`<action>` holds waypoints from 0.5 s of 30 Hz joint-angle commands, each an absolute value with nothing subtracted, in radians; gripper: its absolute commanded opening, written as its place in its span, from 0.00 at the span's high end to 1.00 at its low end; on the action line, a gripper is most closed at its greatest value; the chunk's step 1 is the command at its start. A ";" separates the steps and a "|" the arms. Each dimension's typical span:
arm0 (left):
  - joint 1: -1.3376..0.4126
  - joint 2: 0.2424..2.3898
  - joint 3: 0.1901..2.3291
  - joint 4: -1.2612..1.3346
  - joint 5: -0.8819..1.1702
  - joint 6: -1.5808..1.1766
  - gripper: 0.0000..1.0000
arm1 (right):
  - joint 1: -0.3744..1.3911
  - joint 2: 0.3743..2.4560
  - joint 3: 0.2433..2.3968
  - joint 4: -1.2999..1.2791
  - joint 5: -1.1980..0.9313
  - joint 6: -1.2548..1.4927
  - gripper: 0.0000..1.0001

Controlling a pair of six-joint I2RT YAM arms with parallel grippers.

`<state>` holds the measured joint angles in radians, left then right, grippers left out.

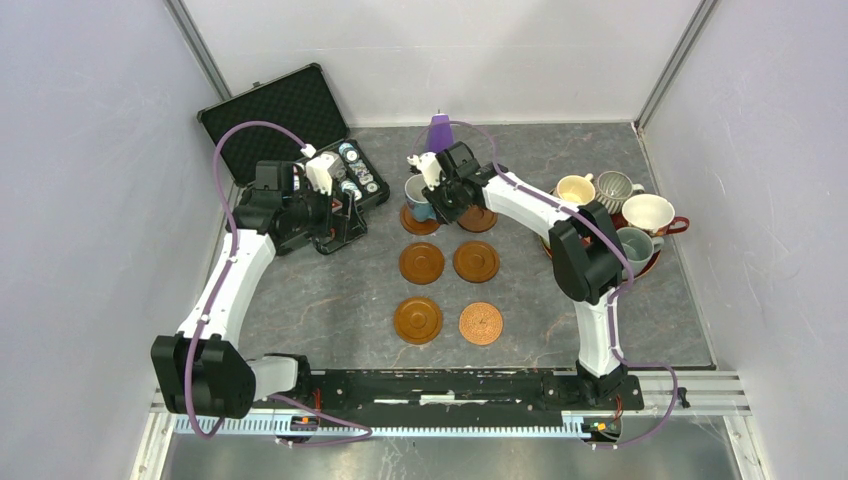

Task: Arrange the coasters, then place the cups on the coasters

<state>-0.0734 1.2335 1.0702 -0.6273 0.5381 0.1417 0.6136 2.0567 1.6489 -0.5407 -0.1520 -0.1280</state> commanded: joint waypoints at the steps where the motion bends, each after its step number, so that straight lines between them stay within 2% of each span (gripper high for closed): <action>1: -0.065 1.235 1.088 -0.625 0.574 0.110 0.00 | 0.620 2.059 1.689 -0.503 -0.154 -0.124 0.94; 8: -0.063 1.236 1.089 -0.628 0.575 0.112 0.00 | 0.620 2.072 1.692 -0.503 -0.161 -0.121 0.90; 15: -0.061 1.237 1.091 -0.629 0.572 0.110 0.00 | 0.620 2.068 1.682 -0.500 -0.160 -0.120 0.72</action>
